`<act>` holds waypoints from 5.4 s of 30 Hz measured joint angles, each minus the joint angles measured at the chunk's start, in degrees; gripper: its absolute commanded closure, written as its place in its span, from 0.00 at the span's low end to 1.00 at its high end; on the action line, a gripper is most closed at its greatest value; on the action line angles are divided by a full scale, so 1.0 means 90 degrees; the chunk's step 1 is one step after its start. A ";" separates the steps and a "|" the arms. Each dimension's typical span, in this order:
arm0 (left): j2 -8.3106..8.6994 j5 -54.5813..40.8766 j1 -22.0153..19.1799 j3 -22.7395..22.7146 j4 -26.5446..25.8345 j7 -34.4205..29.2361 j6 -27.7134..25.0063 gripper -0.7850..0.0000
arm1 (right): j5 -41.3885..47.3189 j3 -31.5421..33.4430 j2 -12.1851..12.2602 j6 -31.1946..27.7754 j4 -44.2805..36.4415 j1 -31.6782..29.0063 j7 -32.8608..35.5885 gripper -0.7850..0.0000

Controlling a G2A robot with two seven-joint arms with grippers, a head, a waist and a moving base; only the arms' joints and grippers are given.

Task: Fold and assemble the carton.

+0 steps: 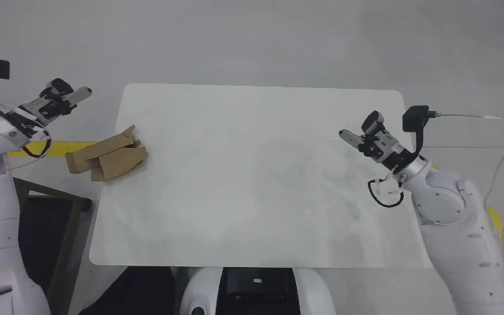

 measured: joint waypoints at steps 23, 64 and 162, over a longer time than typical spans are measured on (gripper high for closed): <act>0.0098 -0.0490 0.0334 -0.0227 0.0135 -0.0102 0.0371 0.00 | 0.0000 0.0000 0.0000 0.0000 0.0000 0.0000 0.0000 0.00; 0.0597 0.0932 -0.1556 0.0531 0.5703 0.0344 0.1255 0.00 | 0.0000 0.0000 0.0000 0.0000 0.0000 0.0000 0.0000 0.00; -0.1094 -0.3218 -0.1088 0.3680 -0.1455 -0.0970 0.4083 1.00 | 0.0000 0.0000 0.0000 0.0000 0.0000 0.0000 0.0000 0.00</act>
